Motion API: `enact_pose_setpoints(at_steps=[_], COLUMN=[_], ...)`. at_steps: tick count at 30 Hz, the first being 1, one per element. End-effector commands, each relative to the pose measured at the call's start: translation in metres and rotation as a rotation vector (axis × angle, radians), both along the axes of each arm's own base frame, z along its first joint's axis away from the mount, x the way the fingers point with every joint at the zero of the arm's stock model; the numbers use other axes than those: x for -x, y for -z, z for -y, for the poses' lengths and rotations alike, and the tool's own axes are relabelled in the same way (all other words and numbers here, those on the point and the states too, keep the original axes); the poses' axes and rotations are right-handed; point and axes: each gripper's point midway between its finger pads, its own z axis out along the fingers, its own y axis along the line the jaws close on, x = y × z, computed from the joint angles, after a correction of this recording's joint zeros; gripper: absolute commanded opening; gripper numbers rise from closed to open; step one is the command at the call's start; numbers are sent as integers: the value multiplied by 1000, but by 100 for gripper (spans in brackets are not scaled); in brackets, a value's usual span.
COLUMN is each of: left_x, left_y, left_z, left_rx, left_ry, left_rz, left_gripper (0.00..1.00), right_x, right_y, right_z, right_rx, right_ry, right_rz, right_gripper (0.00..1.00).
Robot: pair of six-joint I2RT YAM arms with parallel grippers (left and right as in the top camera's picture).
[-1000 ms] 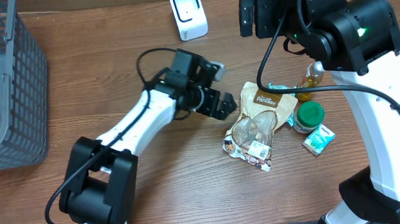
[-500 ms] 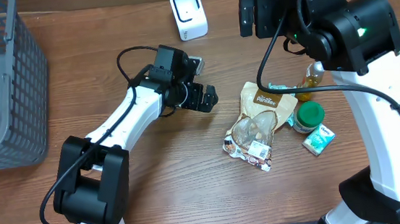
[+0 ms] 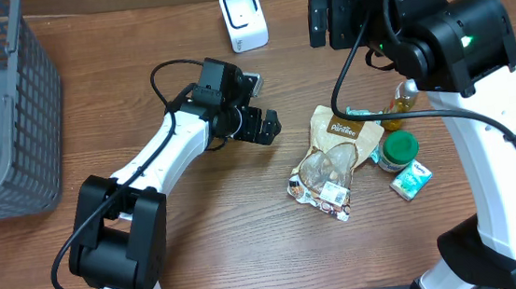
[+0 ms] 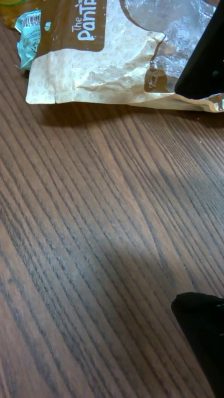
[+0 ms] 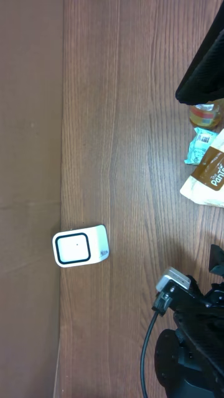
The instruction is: Scan the item barcode
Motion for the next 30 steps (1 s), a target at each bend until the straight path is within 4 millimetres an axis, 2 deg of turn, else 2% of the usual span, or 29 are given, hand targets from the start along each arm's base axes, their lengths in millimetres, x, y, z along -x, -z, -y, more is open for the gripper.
enact_pose_setpoints(at_steps=[1,8,14,20,27,30], left_x=[-2,-2,-2,-2,-2,-2], left_y=[-1,-1,-1,-1,-1,-1], left_z=[2,2,2,2,2,2], left_rx=[-2,-2,-2,-2,-2,-2], left_ry=[-7,-7,-7,-7,-7,-7], left_rz=[1,1,1,1,1,1], left_gripper=[100,99,99,100,100,100], right_x=[-3,12,41,75,128,146], right_y=[-1,-23,-60,-93,-109,-111], right_z=[2,9,23,38,64,67], right_rx=[5,-19,-62,-102,-113,-136], right_ry=[17,18,18,18,23,1], right_rz=[7,58,150,240,275,287], right_gripper=[100,100,100,100,100,100])
